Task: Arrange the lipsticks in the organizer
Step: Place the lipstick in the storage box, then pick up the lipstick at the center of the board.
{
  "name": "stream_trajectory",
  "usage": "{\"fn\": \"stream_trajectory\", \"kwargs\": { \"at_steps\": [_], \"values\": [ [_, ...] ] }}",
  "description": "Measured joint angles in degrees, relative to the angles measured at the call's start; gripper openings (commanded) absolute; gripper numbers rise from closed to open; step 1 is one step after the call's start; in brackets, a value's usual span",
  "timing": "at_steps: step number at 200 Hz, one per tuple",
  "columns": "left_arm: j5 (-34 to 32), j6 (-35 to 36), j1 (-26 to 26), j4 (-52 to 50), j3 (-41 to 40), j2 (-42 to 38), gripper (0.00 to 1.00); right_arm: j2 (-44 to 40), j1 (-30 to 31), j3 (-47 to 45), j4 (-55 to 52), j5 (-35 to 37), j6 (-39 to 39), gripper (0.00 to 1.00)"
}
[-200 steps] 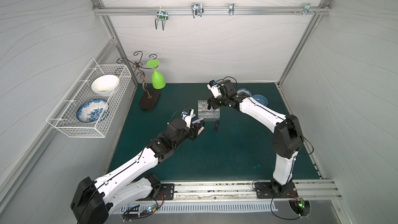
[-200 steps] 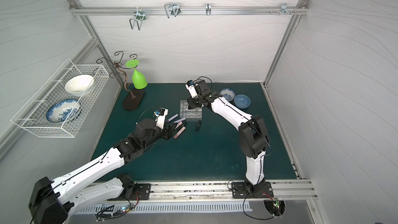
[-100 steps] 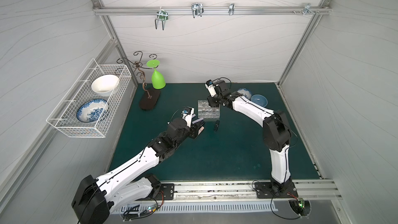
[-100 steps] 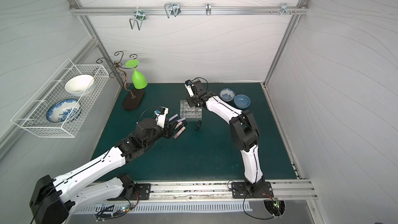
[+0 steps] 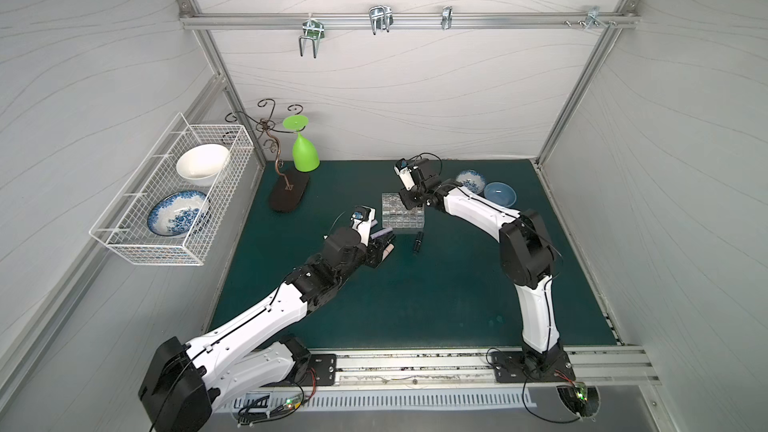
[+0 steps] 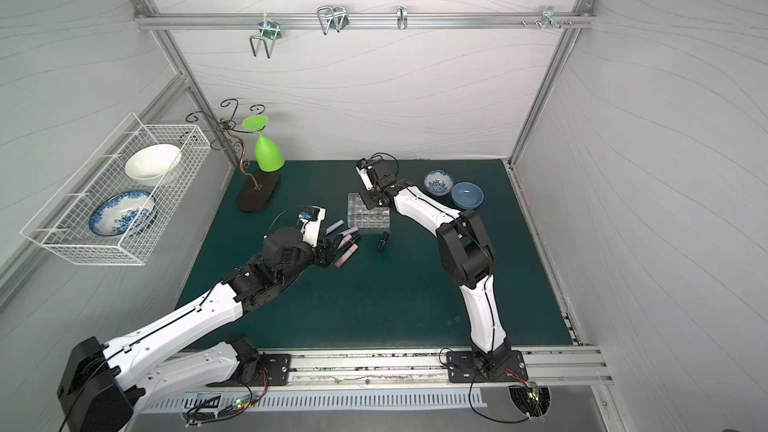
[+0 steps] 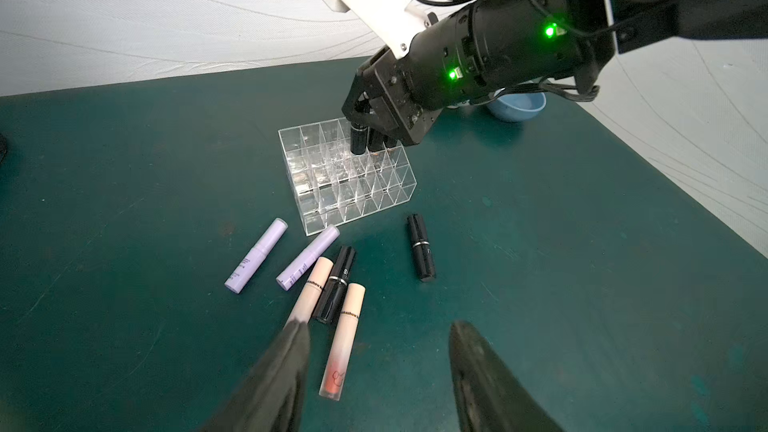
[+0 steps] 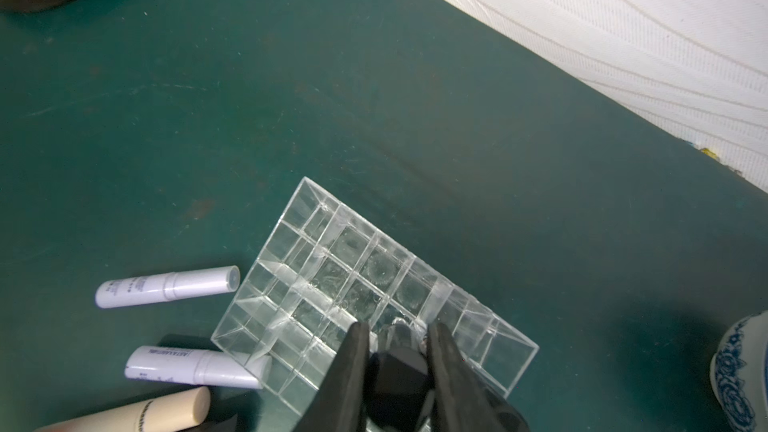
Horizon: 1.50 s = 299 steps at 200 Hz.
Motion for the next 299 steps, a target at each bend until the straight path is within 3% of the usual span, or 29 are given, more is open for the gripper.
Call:
{"fn": "stream_trajectory", "kwargs": {
  "at_steps": [40, 86, 122, 154, 179, 201, 242, 269, 299],
  "values": [
    [0.22, 0.04, 0.00, 0.02, -0.02, 0.15, 0.59, 0.76, 0.00, 0.00, 0.57, 0.11, -0.15, 0.30],
    [1.03, 0.48, 0.00, 0.02, 0.00, 1.33, 0.60, 0.48, 0.28, -1.31, 2.69, 0.96, -0.81, 0.61],
    [3.32, 0.42, 0.02, -1.51, 2.27, 7.54, 0.59, -7.96, 1.22, -11.04, 4.70, 2.05, 0.07, 0.63],
    [7.10, -0.22, 0.00, -3.85, 8.98, 18.29, 0.62, -27.34, 1.99, -23.06, 6.64, 3.08, 4.22, 0.65],
    [9.29, -0.85, -0.46, -5.77, 14.16, 26.77, 0.71, -41.48, 1.99, -31.08, 8.87, 4.02, 7.67, 0.66],
    [10.47, -1.03, -1.27, -8.37, 19.15, 33.77, 0.80, -48.54, 0.87, -39.01, 10.08, 4.35, 10.19, 0.66],
    [11.61, -1.20, -2.62, -11.96, 28.00, 44.44, 0.79, -50.01, -6.62, -49.72, 8.35, 2.27, 13.88, 0.66],
    [11.58, -1.68, -3.17, -13.40, 30.71, 48.46, 0.74, -49.86, -11.37, -49.79, 7.87, -0.11, 16.48, 0.66],
    [10.91, -2.49, -3.19, -15.13, 30.95, 49.48, 0.73, -45.97, -12.44, -46.73, 7.08, -2.91, 17.90, 0.68]
  ]
}}
